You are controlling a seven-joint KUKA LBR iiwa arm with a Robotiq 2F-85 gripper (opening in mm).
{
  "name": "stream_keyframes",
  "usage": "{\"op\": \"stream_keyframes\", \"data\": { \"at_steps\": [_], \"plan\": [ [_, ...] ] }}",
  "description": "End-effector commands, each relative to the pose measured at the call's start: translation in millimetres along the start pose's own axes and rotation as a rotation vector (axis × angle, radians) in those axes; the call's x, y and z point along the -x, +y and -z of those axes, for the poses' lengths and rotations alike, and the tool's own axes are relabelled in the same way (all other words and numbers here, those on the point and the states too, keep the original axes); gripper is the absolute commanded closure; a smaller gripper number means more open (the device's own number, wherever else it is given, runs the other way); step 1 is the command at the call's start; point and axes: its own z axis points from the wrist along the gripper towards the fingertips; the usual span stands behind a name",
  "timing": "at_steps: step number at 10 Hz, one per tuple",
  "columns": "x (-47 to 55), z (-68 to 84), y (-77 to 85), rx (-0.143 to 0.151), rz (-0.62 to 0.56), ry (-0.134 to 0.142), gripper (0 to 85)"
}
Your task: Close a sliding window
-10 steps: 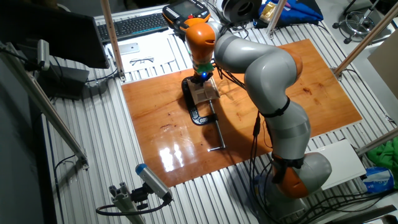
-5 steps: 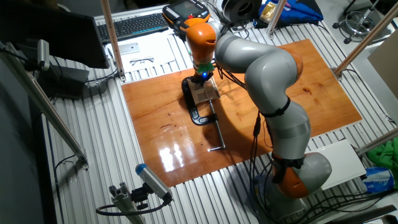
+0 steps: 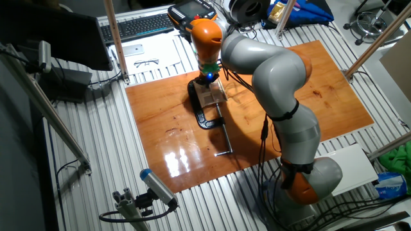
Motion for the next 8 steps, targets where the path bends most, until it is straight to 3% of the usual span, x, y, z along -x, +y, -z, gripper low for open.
{"op": "stream_keyframes", "data": {
  "at_steps": [1,3,5,8],
  "plan": [
    [-1.2,6.4,1.3,0.002,-0.001,-0.004,85.0],
    [-6.5,24.1,2.3,0.027,-0.011,0.003,85.0],
    [-15.4,51.7,1.8,0.018,-0.017,0.006,85.0],
    [-30.1,85.4,-8.5,0.013,-0.005,-0.020,85.0]
  ]
}}
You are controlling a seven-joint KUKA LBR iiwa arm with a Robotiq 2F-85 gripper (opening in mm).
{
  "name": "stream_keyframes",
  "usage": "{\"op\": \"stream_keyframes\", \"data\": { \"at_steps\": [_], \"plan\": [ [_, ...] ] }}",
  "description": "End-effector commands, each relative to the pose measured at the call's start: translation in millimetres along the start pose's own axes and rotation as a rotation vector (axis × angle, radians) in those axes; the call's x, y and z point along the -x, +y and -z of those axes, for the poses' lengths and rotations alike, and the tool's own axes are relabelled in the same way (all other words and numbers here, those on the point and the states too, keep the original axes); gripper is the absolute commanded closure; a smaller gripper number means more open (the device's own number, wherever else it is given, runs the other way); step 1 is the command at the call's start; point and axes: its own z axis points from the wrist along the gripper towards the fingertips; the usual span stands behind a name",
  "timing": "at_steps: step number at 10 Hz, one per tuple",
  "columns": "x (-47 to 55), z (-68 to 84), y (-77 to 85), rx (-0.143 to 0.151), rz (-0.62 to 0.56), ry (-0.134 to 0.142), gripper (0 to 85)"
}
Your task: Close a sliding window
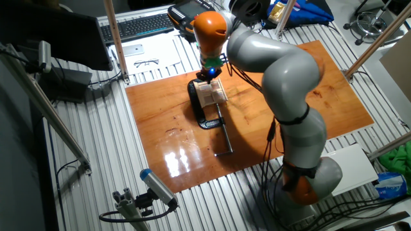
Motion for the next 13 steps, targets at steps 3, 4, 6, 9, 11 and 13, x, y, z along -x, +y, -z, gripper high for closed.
{"op": "stream_keyframes", "data": {
  "at_steps": [3,4,6,9,11,13],
  "plan": [
    [-15.6,31.7,-3.7,-0.018,0.019,-0.031,85.0],
    [-20.2,36.1,-3.6,-0.026,0.020,-0.035,85.0],
    [-26.5,43.1,-4.7,-0.024,0.025,-0.031,85.0],
    [-37.3,52.7,-6.6,0.033,0.012,0.006,85.0],
    [-45.0,61.0,-19.7,0.024,0.022,0.013,85.0],
    [-55.2,66.1,-33.5,0.019,0.028,0.010,85.0]
  ]
}}
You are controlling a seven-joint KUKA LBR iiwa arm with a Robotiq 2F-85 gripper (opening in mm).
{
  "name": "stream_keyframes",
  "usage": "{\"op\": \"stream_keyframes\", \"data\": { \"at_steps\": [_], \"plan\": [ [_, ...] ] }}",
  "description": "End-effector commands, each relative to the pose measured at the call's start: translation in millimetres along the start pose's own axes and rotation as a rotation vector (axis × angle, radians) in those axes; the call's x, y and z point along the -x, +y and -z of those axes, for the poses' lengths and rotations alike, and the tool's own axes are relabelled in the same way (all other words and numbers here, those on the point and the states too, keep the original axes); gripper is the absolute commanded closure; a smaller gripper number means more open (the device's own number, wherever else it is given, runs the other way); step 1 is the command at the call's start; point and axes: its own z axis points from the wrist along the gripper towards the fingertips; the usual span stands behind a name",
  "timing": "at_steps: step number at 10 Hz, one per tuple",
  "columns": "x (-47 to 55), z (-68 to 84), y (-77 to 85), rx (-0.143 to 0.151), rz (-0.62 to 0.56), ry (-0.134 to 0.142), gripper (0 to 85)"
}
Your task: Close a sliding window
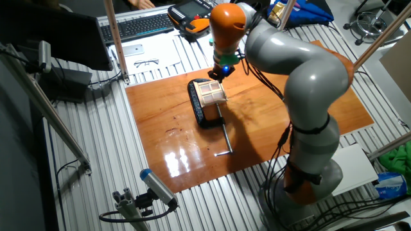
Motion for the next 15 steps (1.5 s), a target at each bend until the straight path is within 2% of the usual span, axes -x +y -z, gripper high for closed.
{"op": "stream_keyframes", "data": {
  "at_steps": [1,4,6,9,10,12,15],
  "plan": [
    [-3.9,1.1,-3.8,-0.001,-0.001,-0.008,85.0],
    [-16.9,4.6,-14.9,0.029,-0.017,-0.024,85.0],
    [-22.7,6.8,-17.7,0.015,-0.011,-0.027,85.0],
    [-28.9,8.5,-19.7,0.021,-0.016,-0.015,85.0],
    [-30.2,8.2,-21.2,0.052,-0.032,-0.008,85.0],
    [-32.9,8.7,-21.5,0.056,-0.029,0.007,85.0],
    [-36.6,9.5,-22.0,0.054,-0.025,0.013,85.0]
  ]
}}
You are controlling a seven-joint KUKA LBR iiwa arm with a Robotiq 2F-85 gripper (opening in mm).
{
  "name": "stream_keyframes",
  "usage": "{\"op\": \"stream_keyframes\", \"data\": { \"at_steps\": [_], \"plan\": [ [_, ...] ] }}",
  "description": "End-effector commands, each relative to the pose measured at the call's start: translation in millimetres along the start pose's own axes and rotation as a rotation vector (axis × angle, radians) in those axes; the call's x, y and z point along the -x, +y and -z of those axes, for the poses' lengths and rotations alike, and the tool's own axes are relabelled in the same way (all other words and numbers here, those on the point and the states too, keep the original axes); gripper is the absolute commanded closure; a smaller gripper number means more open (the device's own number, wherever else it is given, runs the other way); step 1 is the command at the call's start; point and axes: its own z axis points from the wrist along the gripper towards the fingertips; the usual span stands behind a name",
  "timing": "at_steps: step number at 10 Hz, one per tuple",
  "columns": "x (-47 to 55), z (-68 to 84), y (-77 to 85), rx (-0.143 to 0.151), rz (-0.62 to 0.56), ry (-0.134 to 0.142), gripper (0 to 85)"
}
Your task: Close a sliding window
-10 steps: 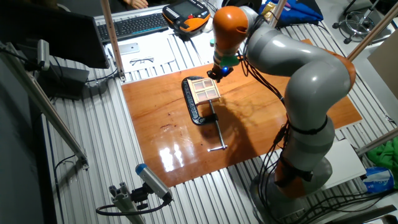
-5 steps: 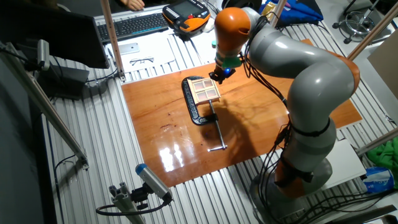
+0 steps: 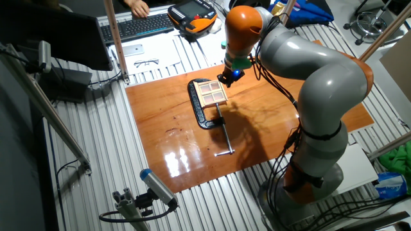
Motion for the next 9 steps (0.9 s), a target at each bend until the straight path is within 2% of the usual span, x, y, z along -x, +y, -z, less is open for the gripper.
{"op": "stream_keyframes", "data": {
  "at_steps": [1,5,9],
  "plan": [
    [-1.3,-0.1,-1.2,-0.003,0.004,0.000,85.0],
    [-4.0,-3.6,-9.6,-0.015,0.025,-0.018,85.0],
    [-6.2,-3.8,-11.0,-0.024,0.031,-0.024,85.0]
  ]
}}
